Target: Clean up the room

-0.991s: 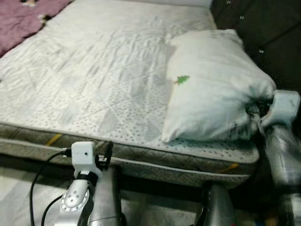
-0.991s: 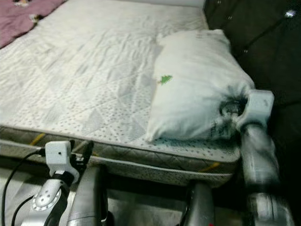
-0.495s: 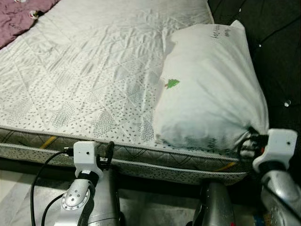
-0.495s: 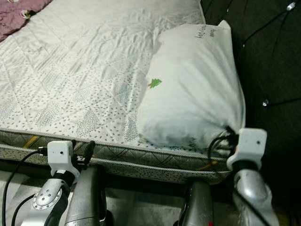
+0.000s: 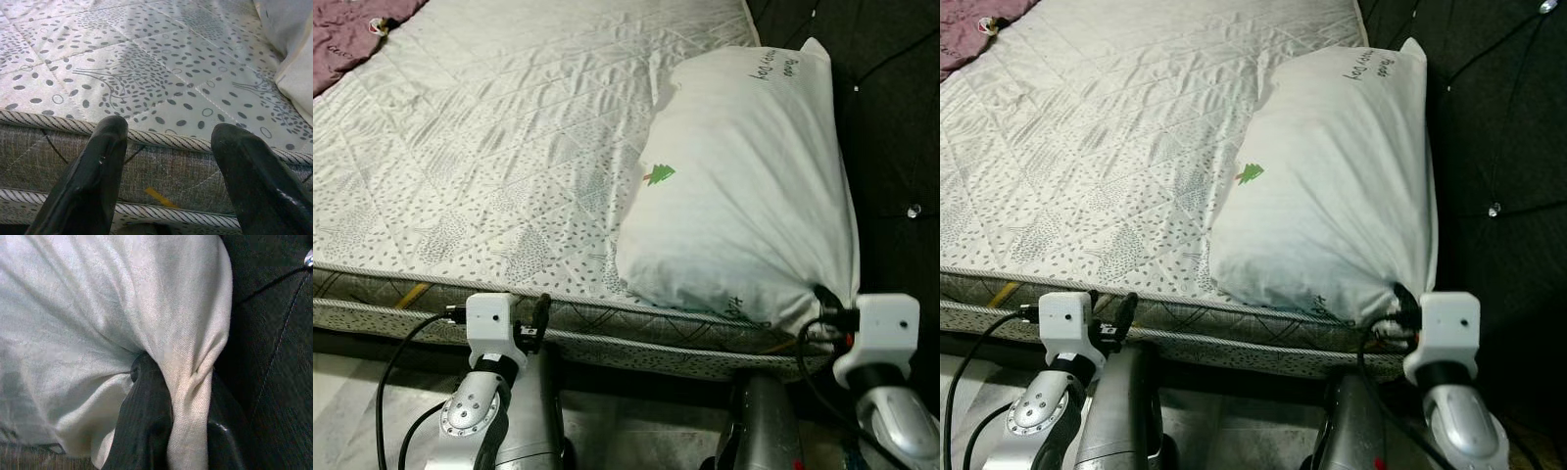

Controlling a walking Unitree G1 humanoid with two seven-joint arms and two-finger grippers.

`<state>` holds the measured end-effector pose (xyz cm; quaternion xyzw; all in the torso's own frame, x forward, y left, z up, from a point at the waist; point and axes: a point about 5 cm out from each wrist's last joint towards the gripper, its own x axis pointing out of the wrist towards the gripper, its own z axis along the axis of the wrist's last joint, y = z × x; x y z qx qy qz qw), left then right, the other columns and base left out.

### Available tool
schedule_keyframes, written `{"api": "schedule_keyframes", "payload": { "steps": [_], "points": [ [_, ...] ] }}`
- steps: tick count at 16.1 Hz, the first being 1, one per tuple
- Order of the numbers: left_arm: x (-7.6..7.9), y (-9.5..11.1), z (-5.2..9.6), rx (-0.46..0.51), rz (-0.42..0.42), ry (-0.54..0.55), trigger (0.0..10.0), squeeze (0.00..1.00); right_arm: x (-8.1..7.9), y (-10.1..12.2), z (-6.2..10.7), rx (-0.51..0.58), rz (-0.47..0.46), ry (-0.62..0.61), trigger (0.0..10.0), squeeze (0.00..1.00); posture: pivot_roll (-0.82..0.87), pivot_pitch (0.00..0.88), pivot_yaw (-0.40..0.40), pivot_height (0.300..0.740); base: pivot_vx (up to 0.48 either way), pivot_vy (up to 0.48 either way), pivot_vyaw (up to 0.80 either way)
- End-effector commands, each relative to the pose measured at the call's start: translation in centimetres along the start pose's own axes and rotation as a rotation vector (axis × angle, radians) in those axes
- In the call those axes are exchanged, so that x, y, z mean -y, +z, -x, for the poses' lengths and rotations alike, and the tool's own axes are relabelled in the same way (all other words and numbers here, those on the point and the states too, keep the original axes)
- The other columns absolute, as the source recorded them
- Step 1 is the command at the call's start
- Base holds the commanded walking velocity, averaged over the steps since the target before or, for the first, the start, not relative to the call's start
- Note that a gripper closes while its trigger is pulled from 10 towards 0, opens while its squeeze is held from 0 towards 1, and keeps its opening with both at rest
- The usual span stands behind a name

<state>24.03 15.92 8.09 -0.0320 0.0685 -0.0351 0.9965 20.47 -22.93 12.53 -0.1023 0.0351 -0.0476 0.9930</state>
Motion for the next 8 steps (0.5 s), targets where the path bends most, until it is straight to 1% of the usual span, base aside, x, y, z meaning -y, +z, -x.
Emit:
{"api": "schedule_keyframes", "payload": {
  "steps": [1, 2, 3, 4, 5, 6, 7, 8],
  "points": [
    [-0.3, 0.0, 0.1, -0.008, -0.010, 0.000, 10.0, 0.00, 0.0, -1.1, 1.2, -0.059, 0.020, 0.013, 0.0, 0.00, -0.04, 0.145, -0.018, 0.484, 0.000, 0.000, 0.00],
    [-0.3, 0.0, 0.0, -0.007, -0.011, 0.000, 10.0, 0.00, 0.1, -1.5, 1.3, -0.074, 0.029, 0.013, 0.0, 0.00, -0.04, 0.143, -0.016, 0.484, 0.000, 0.000, 0.00],
    [-0.3, 0.0, -0.1, -0.007, -0.012, 0.000, 10.0, 0.00, 0.3, -1.7, 1.1, -0.083, 0.028, 0.004, 0.0, 0.00, -0.04, 0.143, -0.016, 0.484, 0.000, 0.000, 0.00],
    [-0.3, 0.1, -0.2, -0.005, -0.012, 0.001, 10.0, 0.00, 1.1, -1.5, -0.4, -0.072, 0.028, -0.027, 0.0, 0.00, -0.04, 0.139, -0.016, 0.484, 0.000, 0.000, 0.00],
    [-0.2, 0.1, -0.2, -0.004, -0.013, 0.001, 10.0, 0.00, 2.6, -0.6, -2.6, -0.033, 0.040, -0.074, 0.0, 0.00, -0.04, 0.135, -0.015, 0.484, 0.000, 0.000, 0.00],
    [-0.3, 0.1, -0.3, -0.002, -0.014, 0.002, 10.0, 0.00, 3.8, 0.0, -3.7, -0.013, 0.053, -0.113, 0.0, 0.00, -0.04, 0.133, -0.017, 0.484, 0.000, 0.000, 0.00],
    [-0.3, 0.2, -0.3, 0.001, -0.014, 0.005, 10.0, 0.00, 5.9, 0.9, -5.4, 0.009, 0.069, -0.180, 0.0, 0.00, -0.04, 0.130, -0.019, 0.484, 0.000, 0.000, 0.00],
    [-0.3, 0.2, -0.3, 0.002, -0.015, 0.008, 10.0, 0.00, 7.3, 1.5, -6.3, 0.020, 0.073, -0.226, 0.0, 0.00, -0.04, 0.130, -0.020, 0.484, 0.000, 0.000, 0.00]
  ]
}}
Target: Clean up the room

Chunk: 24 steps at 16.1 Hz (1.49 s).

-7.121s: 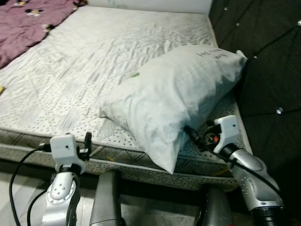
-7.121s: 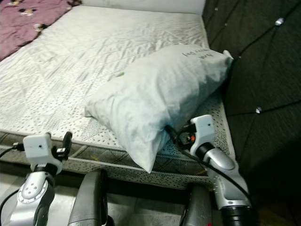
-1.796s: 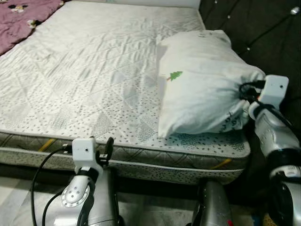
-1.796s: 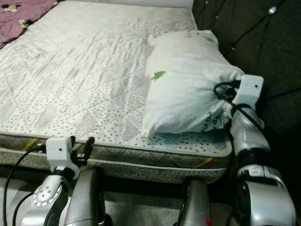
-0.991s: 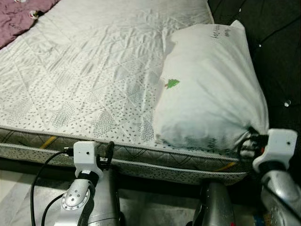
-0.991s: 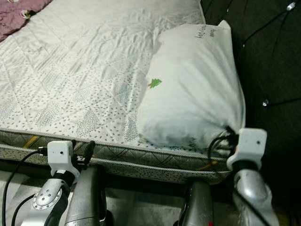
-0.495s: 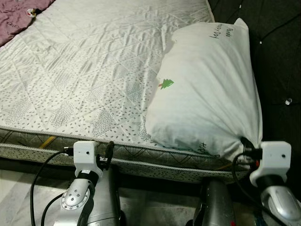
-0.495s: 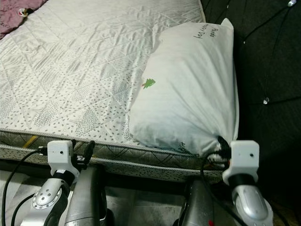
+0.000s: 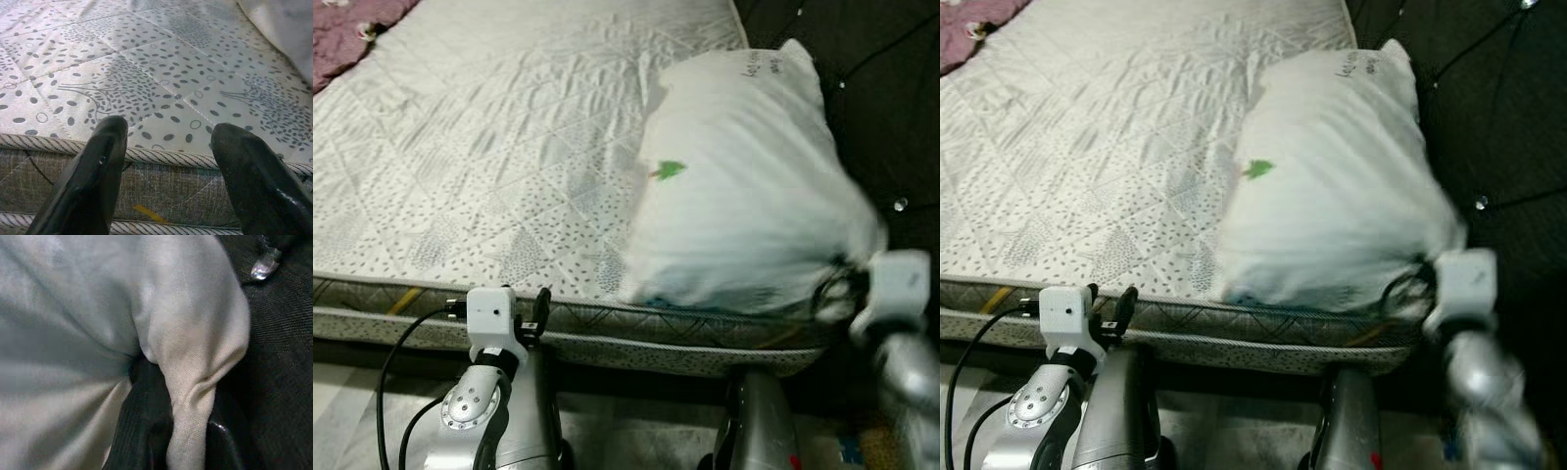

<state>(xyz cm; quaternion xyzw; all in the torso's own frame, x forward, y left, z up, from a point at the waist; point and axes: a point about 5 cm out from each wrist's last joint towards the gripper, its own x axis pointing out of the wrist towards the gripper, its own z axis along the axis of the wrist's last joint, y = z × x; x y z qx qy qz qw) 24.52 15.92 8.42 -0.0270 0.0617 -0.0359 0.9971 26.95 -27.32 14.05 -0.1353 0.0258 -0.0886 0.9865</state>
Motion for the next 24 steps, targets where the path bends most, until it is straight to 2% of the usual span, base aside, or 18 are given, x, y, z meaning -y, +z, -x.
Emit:
{"api": "schedule_keyframes", "payload": {
  "steps": [1, 4, 6, 9, 10, 12, 16, 19, 20, 21, 22, 23, 24],
  "points": [
    [-0.3, -0.2, 0.1, -0.009, -0.004, 0.012, 10.0, 0.00, 5.6, 1.3, -1.4, 0.019, 0.010, -0.211, 0.0, 0.00, -0.04, 0.129, -0.021, 0.484, 0.000, 0.000, 0.00],
    [-0.3, -0.2, 0.2, -0.008, -0.004, 0.016, 10.0, 0.00, 8.1, 2.5, -3.0, 0.049, 0.028, -0.283, 0.0, 0.00, -0.03, 0.126, -0.024, 0.484, 0.000, 0.000, 0.00],
    [-0.3, -0.2, 0.2, -0.007, -0.004, 0.020, 10.0, 0.00, 7.9, 2.2, -2.9, 0.045, 0.028, -0.279, 0.0, 0.00, -0.03, 0.123, -0.026, 0.484, 0.000, 0.000, 0.00],
    [-0.3, -0.2, 0.2, -0.006, -0.005, 0.019, 10.0, 0.00, 5.2, -0.1, -1.5, 0.005, 0.019, -0.219, 0.0, 0.00, -0.03, 0.123, -0.027, 0.484, 0.000, 0.000, 0.00],
    [-0.3, -0.2, 0.2, -0.006, -0.006, 0.019, 10.0, 0.00, 3.8, -1.1, -0.4, -0.013, 0.001, -0.186, 0.0, 0.00, -0.03, 0.123, -0.026, 0.484, 0.000, 0.000, 0.00],
    [-0.3, -0.2, 0.2, -0.006, -0.007, 0.019, 10.0, 0.00, 2.5, -1.6, 0.5, -0.028, -0.019, -0.154, 0.0, 0.00, -0.03, 0.123, -0.026, 0.484, 0.000, 0.000, 0.00],
    [-0.2, -0.3, 0.2, -0.006, -0.006, 0.015, 10.0, 0.00, 0.7, -2.3, 1.8, -0.049, -0.045, -0.111, 0.0, 0.00, -0.03, 0.119, -0.025, 0.484, 0.000, 0.000, 0.00],
    [-0.3, -0.2, 0.1, -0.005, -0.007, 0.017, 10.0, 0.00, 0.5, -1.8, 1.4, -0.039, -0.041, -0.096, 0.0, 0.00, -0.03, 0.116, -0.027, 0.484, 0.000, 0.000, 0.00],
    [-0.3, -0.2, 0.1, -0.004, -0.007, 0.017, 10.0, 0.00, 0.3, -1.7, 1.2, -0.043, -0.029, -0.090, 5.8, 0.00, -0.03, 0.116, -0.028, 0.484, 0.000, 0.000, 0.00],
    [-0.3, -0.2, 0.1, -0.004, -0.007, 0.017, 10.0, 0.00, -0.2, -1.6, 0.7, -0.047, -0.015, -0.087, 10.0, 0.00, -0.03, 0.117, -0.028, 0.484, 0.000, 0.000, 0.00],
    [-0.2, -0.2, 0.1, -0.004, -0.006, 0.016, 10.0, 0.00, -0.6, -1.1, 0.5, -0.030, -0.027, -0.078, 10.0, 0.00, -0.03, 0.116, -0.029, 0.484, 0.000, 0.000, 0.00],
    [-0.2, -0.2, 0.1, -0.004, -0.004, 0.017, 10.0, 0.00, -1.2, -0.5, 0.2, -0.002, -0.033, -0.071, 10.0, 0.79, -0.03, 0.116, -0.029, 0.484, 0.000, 0.000, 0.00],
    [-0.2, -0.3, 0.1, -0.004, -0.004, 0.018, 10.0, 0.00, -1.5, -0.3, 0.1, 0.009, -0.044, -0.065, 10.0, 1.00, -0.03, 0.114, -0.029, 0.484, 0.000, 0.000, 0.00]
  ]
}}
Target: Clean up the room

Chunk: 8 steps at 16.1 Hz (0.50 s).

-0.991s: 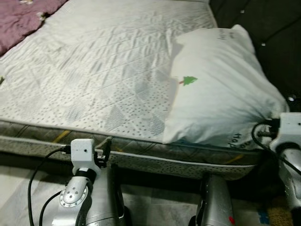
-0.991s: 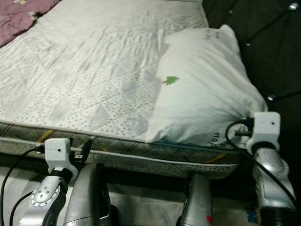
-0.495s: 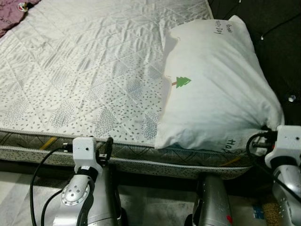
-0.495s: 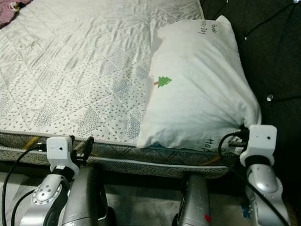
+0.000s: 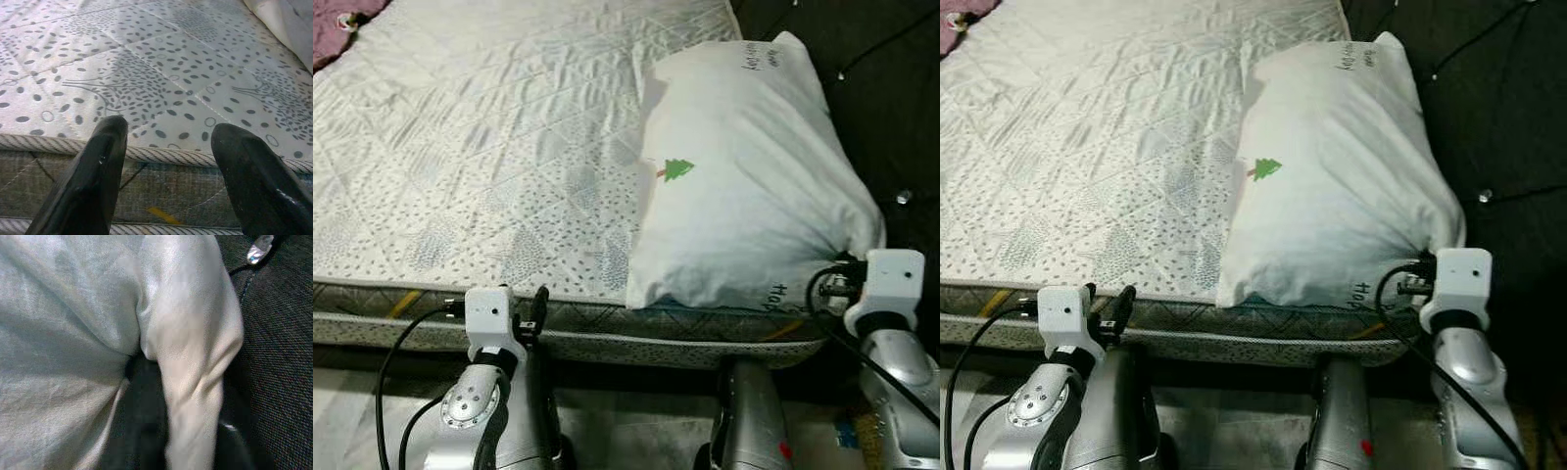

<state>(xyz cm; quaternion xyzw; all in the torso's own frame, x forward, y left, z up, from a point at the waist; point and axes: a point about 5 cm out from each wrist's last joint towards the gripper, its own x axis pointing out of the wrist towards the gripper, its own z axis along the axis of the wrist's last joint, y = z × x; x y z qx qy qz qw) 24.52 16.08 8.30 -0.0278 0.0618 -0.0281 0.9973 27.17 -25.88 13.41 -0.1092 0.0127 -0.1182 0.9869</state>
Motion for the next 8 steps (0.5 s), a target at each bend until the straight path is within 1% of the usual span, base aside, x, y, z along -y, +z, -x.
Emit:
{"api": "schedule_keyframes", "payload": {
  "steps": [1, 2, 3, 6, 8],
  "points": [
    [0.0, -0.2, 0.2, -0.005, -0.005, 0.005, 10.0, 0.00, -0.4, 0.3, -0.1, 0.011, 0.000, 0.004, 10.0, 1.00, -0.03, 0.113, -0.026, 0.484, 0.000, 0.000, 0.00],
    [0.0, -0.2, 0.2, -0.007, -0.003, 0.005, 10.0, 0.00, -0.9, 0.4, -0.2, 0.018, -0.011, 0.006, 10.0, 1.00, -0.03, 0.109, -0.023, 0.484, 0.000, 0.000, 0.00],
    [0.0, -0.2, 0.1, -0.009, 0.001, -0.005, 10.0, 0.00, -1.6, 1.1, -0.5, 0.048, -0.042, -0.002, 10.0, 1.00, -0.02, 0.108, -0.023, 0.484, 0.000, 0.000, 0.00],
    [-0.1, 0.1, -0.3, 0.001, -0.005, -0.005, 10.0, 0.00, -2.6, 2.8, -0.7, 0.124, -0.031, 0.013, 10.0, 1.00, -0.03, 0.103, -0.018, 0.484, 0.000, 0.000, 0.00],
    [-0.2, 0.2, -0.5, 0.003, -0.012, -0.002, 10.0, 0.00, -2.3, 3.5, -0.6, 0.151, -0.006, 0.005, 10.0, 1.00, -0.04, 0.104, -0.020, 0.484, 0.000, 0.000, 0.00]
  ]
}}
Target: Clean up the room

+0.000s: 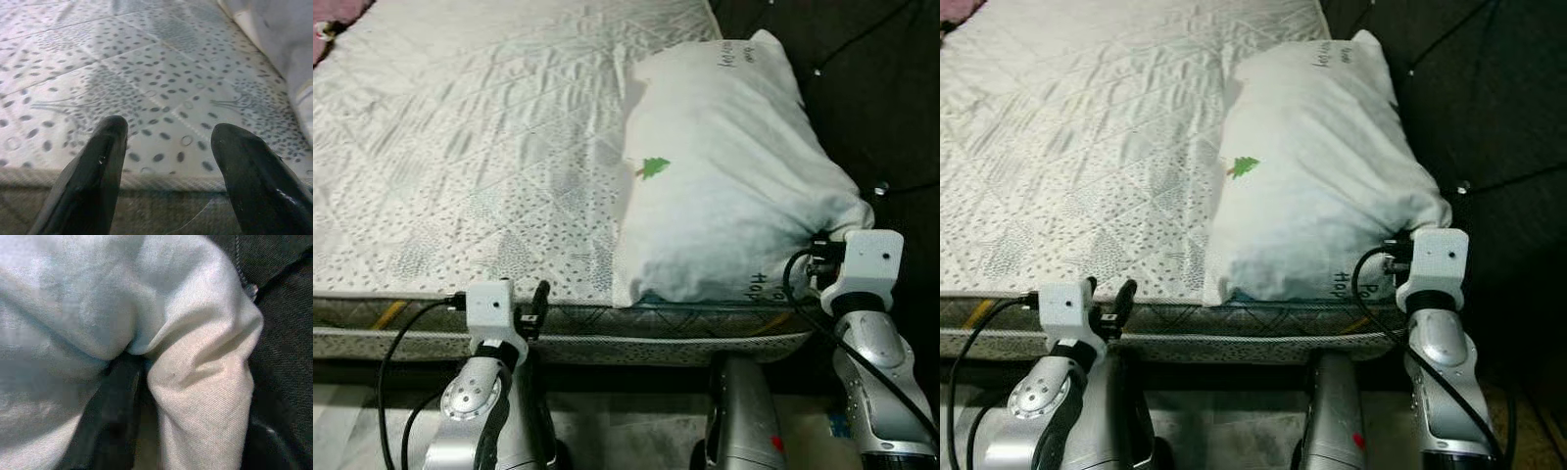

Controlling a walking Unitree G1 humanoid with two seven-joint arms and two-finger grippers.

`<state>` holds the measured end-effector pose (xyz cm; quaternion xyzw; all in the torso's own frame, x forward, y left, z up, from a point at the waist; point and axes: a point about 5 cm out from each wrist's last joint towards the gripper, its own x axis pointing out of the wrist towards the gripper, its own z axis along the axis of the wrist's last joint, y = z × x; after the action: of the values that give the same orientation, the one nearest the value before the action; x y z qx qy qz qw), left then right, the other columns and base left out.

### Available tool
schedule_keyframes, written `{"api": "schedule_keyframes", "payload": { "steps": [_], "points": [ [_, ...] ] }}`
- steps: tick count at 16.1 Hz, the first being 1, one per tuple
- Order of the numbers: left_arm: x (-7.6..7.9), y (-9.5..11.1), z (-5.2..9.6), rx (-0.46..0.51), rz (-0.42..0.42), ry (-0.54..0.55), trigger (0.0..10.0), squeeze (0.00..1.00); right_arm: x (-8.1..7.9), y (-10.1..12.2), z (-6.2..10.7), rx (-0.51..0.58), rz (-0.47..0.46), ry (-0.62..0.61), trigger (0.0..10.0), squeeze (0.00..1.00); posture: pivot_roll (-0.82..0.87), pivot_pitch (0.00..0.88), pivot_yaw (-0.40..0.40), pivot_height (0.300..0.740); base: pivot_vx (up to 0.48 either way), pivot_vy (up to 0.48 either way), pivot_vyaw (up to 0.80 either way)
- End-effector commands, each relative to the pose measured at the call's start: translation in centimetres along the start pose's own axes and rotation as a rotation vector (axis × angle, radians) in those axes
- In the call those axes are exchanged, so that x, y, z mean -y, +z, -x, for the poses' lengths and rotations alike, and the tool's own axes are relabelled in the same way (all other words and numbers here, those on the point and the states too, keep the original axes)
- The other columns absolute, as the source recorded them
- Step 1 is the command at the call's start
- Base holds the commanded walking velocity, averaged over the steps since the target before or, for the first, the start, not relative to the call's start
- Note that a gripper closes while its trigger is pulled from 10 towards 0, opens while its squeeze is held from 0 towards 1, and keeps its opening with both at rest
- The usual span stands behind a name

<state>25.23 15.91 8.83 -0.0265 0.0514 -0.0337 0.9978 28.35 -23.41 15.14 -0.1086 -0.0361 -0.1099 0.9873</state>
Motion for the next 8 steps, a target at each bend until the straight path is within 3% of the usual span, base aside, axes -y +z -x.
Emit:
{"api": "schedule_keyframes", "payload": {
  "steps": [1, 6, 8],
  "points": [
    [-0.3, -0.5, 0.3, -0.018, -0.008, 0.011, 10.0, 0.00, 0.3, 1.1, 0.3, 0.041, 0.018, -0.011, 10.0, 1.00, -0.04, 0.105, -0.021, 0.484, 0.000, 0.000, 0.00],
    [-0.1, -0.8, 0.5, -0.020, 0.000, 0.015, 10.0, 0.00, 1.3, -0.9, 3.9, -0.043, 0.071, 0.026, 10.0, 1.00, -0.05, 0.113, -0.023, 0.484, 0.000, 0.000, 0.00],
    [0.2, -0.6, 0.4, -0.008, 0.039, -0.004, 10.0, 0.00, 1.6, -1.4, 4.7, -0.075, 0.101, 0.011, 10.0, 1.00, -0.07, 0.114, -0.015, 0.484, 0.000, 0.000, 0.00]
  ]
}}
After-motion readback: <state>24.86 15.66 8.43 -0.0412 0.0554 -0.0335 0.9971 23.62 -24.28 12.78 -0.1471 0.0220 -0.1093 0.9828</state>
